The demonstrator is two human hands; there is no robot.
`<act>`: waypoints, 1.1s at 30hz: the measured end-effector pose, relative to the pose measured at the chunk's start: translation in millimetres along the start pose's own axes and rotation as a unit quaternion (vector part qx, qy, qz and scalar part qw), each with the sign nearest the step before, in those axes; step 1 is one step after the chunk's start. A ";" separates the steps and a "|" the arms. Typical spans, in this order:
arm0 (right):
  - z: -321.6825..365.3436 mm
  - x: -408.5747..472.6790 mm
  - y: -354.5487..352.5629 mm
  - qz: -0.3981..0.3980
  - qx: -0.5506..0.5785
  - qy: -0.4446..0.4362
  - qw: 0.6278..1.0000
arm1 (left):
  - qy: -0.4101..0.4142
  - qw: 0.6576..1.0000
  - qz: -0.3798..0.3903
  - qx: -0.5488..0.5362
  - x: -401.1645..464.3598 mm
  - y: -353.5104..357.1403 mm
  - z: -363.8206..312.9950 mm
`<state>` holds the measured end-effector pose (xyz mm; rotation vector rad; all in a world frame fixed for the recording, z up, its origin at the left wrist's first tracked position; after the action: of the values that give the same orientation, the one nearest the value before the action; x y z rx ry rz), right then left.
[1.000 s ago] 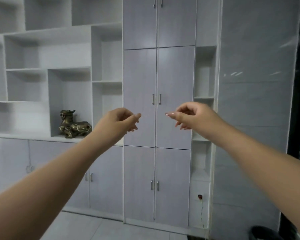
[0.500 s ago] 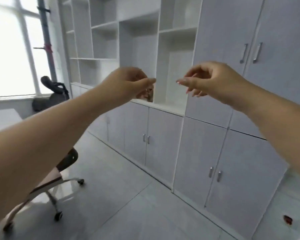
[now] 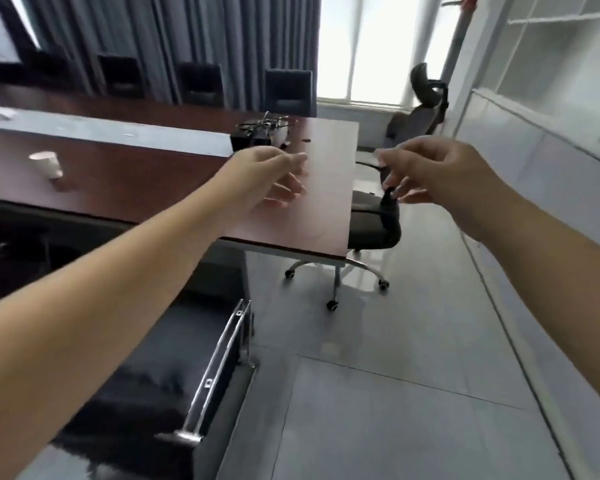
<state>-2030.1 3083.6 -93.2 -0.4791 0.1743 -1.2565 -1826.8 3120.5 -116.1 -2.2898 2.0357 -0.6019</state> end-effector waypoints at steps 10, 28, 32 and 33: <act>-110.2 106.3 216.6 0.197 0.063 0.139 0.968 | -0.263 0.923 -0.246 -0.136 -8.8 -47.5 197.4; -316.0 162.0 377.9 0.334 0.002 0.517 0.788 | -0.523 0.810 -0.256 0.071 -39.6 -30.2 427.6; -354.4 177.4 414.2 0.376 -0.046 0.550 0.744 | -0.548 0.775 -0.308 0.068 -38.2 -21.6 470.7; -359.7 182.0 421.8 0.381 -0.036 0.560 0.735 | -0.559 0.769 -0.305 0.058 -36.7 -20.2 479.7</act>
<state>-1744.5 2917.3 -573.9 0.3622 1.3188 -0.5519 -1668.7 3045.0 -564.6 -2.2474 0.6755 0.5716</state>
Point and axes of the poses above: each hand's wrist, its own x-axis towards the middle knuckle, its own y-axis out of the palm, z = x × y, the point moved 2 cm from there along x, towards the middle knuckle, and after that the axes turned 8 degrees about y, right-handed, at the moved point
